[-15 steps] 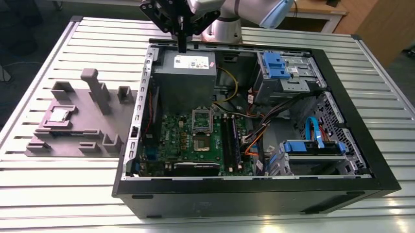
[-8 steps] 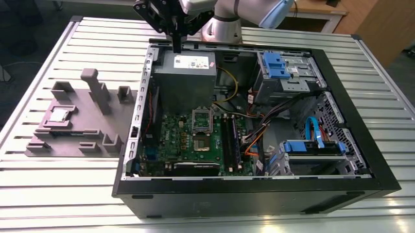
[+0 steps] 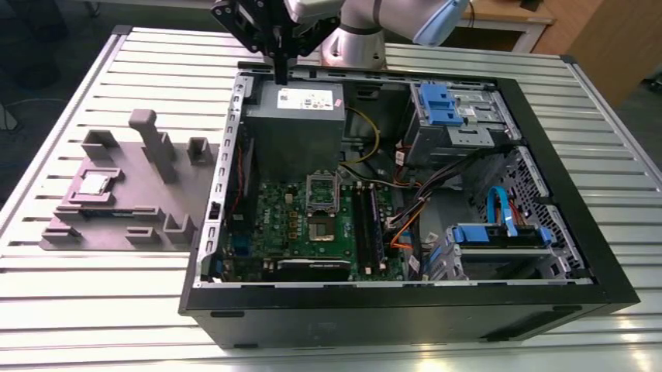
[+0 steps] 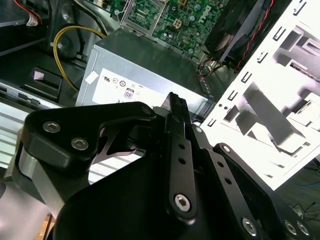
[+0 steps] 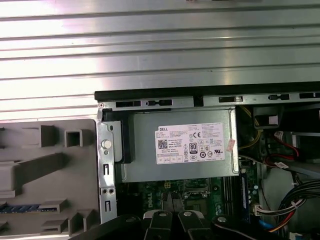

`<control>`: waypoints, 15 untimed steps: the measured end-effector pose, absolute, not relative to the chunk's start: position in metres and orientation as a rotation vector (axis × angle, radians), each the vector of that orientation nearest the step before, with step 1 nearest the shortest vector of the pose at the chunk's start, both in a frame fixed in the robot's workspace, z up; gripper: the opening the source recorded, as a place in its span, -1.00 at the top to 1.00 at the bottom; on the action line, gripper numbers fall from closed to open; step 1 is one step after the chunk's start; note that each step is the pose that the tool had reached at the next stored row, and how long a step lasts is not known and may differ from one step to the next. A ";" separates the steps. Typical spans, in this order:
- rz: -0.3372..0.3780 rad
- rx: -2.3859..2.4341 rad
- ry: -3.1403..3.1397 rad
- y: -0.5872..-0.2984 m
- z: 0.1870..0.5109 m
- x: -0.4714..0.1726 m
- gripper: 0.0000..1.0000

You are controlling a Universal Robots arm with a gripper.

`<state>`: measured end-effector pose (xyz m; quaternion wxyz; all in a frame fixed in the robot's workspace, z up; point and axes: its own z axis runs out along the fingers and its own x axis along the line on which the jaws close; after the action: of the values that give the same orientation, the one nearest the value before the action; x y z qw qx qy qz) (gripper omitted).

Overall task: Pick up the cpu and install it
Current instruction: 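Reach for the cpu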

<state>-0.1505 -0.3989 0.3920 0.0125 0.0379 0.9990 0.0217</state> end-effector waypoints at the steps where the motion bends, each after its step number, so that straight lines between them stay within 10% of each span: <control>1: 0.068 0.118 3.114 -0.399 0.392 -0.151 0.79; 15: 0.068 0.118 3.114 -0.399 0.392 -0.153 0.79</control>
<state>-0.1534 -0.3989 0.3918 0.0124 0.0379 0.9990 0.0217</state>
